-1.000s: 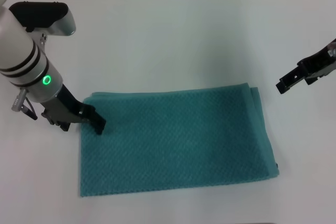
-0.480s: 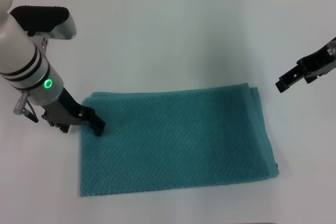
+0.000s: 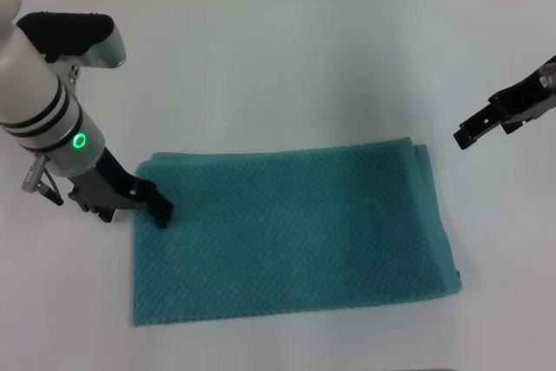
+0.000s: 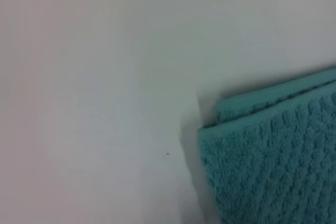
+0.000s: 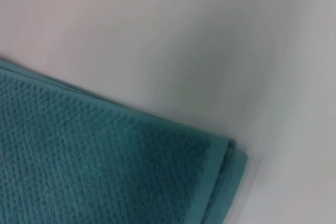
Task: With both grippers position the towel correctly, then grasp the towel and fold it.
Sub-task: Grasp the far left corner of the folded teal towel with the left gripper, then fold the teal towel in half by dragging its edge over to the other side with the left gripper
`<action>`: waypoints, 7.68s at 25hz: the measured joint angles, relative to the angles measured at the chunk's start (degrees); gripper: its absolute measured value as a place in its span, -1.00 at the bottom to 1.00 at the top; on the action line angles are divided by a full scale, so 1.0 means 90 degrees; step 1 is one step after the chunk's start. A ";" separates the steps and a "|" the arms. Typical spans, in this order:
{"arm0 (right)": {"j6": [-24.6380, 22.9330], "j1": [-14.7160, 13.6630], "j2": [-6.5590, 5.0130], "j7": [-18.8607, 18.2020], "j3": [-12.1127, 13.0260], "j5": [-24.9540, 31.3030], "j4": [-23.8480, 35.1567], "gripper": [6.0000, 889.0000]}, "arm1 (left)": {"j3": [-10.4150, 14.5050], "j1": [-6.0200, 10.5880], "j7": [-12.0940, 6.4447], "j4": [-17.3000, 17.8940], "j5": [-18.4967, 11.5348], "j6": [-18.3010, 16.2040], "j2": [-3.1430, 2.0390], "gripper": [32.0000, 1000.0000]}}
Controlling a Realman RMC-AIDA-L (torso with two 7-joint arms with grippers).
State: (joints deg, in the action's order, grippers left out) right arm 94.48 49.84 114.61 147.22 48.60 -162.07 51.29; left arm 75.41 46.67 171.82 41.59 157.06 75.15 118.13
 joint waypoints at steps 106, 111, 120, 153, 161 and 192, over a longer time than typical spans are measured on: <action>0.0000 0.0097 0.0000 0.0000 0.0000 0.0009 0.0004 0.92 | 0.0255 0.0039 -0.0023 -0.0169 -0.0058 -0.0148 -0.0016 0.76; 0.0000 0.0104 0.0000 0.0000 0.0000 0.0009 0.0004 0.92 | 0.0254 0.0041 -0.0028 -0.0168 -0.0059 -0.0123 -0.0019 0.53; 0.0000 0.0107 0.0000 0.0000 0.0000 0.0009 0.0004 0.92 | 0.0254 0.0045 -0.0034 -0.0169 -0.0058 -0.0102 -0.0027 -0.45; -0.0003 0.0092 0.0000 -0.0026 0.0001 0.0009 0.0004 0.92 | 0.0278 0.0042 -0.0032 0.0212 0.0299 0.0195 -0.0113 -0.89; -0.0003 0.0097 0.0000 -0.0029 -0.0006 0.0013 0.0004 0.92 | 0.0159 0.0042 -0.0036 0.0246 0.0798 0.0392 -0.0184 -0.89; 0.0000 0.0107 0.0000 -0.0039 -0.0010 0.0019 0.0004 0.92 | 0.0488 0.0074 -0.0049 0.0285 0.0851 0.0632 -0.0579 -0.89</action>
State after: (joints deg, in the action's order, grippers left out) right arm 94.48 50.80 114.61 146.86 48.51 -161.89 51.33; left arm 79.80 47.34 171.38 44.16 164.71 80.84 112.92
